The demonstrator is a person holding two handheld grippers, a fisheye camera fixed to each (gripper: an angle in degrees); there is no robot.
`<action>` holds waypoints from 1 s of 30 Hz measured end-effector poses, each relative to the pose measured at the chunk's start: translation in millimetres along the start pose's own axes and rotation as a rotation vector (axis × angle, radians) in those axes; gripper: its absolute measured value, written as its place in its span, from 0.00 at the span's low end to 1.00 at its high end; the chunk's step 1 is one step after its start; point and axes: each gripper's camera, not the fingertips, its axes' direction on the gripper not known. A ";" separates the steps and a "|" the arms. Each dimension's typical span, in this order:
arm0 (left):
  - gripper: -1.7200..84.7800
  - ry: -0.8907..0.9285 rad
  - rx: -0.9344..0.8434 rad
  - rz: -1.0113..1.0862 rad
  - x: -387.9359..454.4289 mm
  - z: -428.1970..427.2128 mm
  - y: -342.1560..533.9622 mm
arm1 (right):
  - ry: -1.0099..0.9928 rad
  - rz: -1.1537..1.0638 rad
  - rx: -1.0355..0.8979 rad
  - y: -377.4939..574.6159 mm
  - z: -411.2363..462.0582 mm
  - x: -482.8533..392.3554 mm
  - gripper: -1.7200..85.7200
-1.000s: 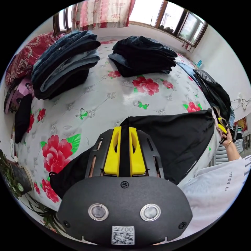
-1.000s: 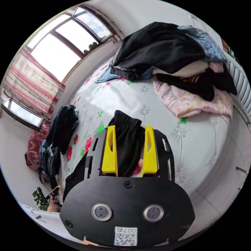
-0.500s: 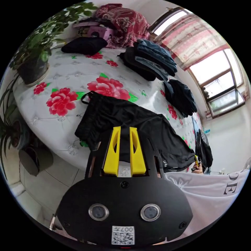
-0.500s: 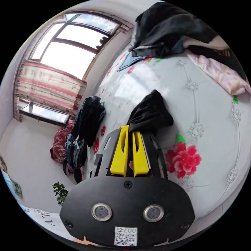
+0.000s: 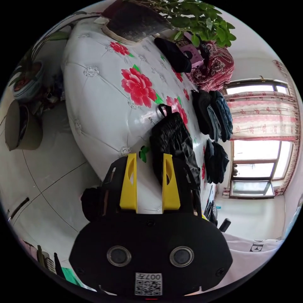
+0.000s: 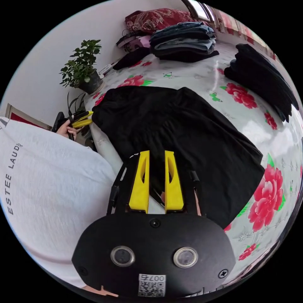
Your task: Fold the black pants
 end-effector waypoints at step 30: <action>0.07 0.367 -0.018 0.168 3.0 -23.9 -74.7 | -0.096 0.294 0.239 26.9 -60.3 32.7 0.02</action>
